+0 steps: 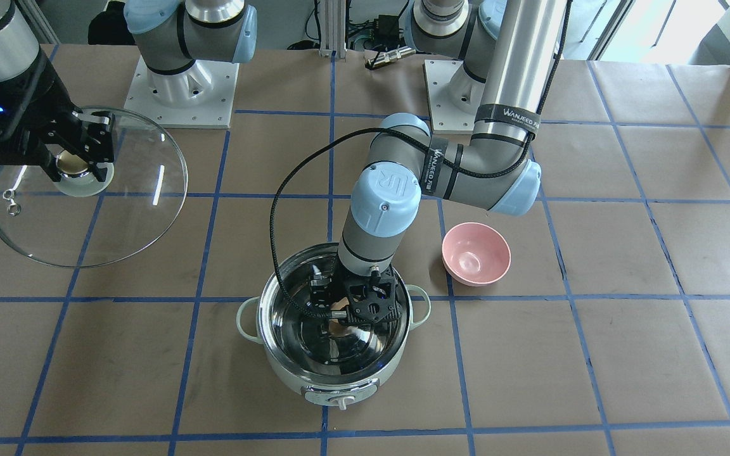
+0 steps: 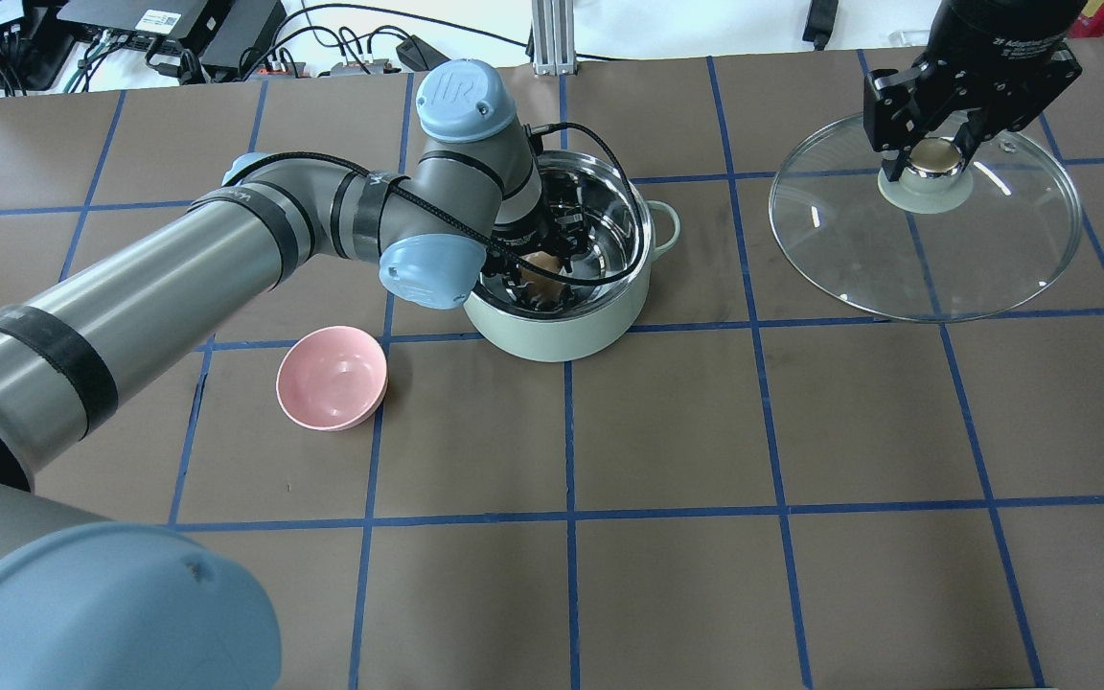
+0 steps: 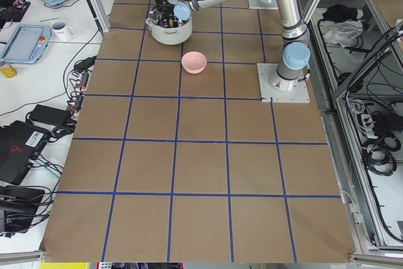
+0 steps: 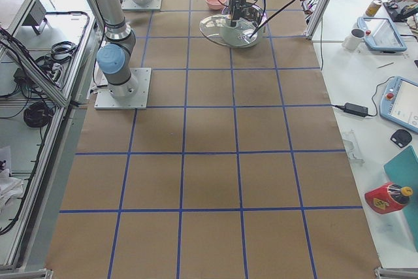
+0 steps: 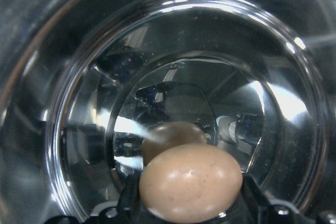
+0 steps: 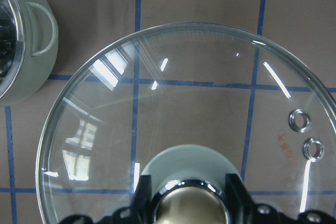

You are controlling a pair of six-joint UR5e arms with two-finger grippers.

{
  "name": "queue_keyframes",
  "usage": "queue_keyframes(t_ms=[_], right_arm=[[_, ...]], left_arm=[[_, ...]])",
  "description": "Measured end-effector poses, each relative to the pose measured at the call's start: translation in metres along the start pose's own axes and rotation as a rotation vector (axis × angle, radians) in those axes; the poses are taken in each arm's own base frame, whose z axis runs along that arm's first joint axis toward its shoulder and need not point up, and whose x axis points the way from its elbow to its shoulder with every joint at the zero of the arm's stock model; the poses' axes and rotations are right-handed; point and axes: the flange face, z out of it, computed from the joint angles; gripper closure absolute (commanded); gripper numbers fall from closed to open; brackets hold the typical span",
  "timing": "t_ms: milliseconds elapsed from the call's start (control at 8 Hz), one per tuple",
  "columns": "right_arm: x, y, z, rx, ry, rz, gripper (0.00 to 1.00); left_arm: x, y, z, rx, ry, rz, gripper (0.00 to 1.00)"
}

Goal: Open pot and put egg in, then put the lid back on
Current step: 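Lower the egg into the pot and open the left gripper, then raise the left gripper while the right gripper brings the lid over the pot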

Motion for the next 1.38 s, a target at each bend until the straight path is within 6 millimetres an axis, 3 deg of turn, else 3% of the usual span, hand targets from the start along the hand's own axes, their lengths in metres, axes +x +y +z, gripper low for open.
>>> queue_keyframes(t_ms=[125, 500, 875, 1125, 1375], right_arm=[[0.000, 0.000, 0.001, -0.004, -0.001, 0.000, 1.00], [0.000, 0.001, 0.002, -0.008, 0.000, 0.005, 1.00], [-0.001, 0.004, -0.001, -0.004, 0.003, 0.011, 1.00], [-0.003, 0.004, -0.003, 0.010, -0.010, 0.019, 1.00], [-0.022, -0.006, -0.001, 0.045, -0.102, 0.045, 1.00]], left_arm=[[0.001, 0.000, 0.003, 0.000, 0.001, 0.001, 0.05], [0.003, 0.001, -0.013, 0.024, 0.015, 0.012, 0.04], [0.002, 0.020, -0.084, 0.036, 0.011, 0.020, 0.00], [-0.003, 0.051, -0.140, 0.000, -0.007, 0.022, 0.00], [-0.012, 0.086, -0.185, -0.041, -0.024, 0.022, 0.00]])
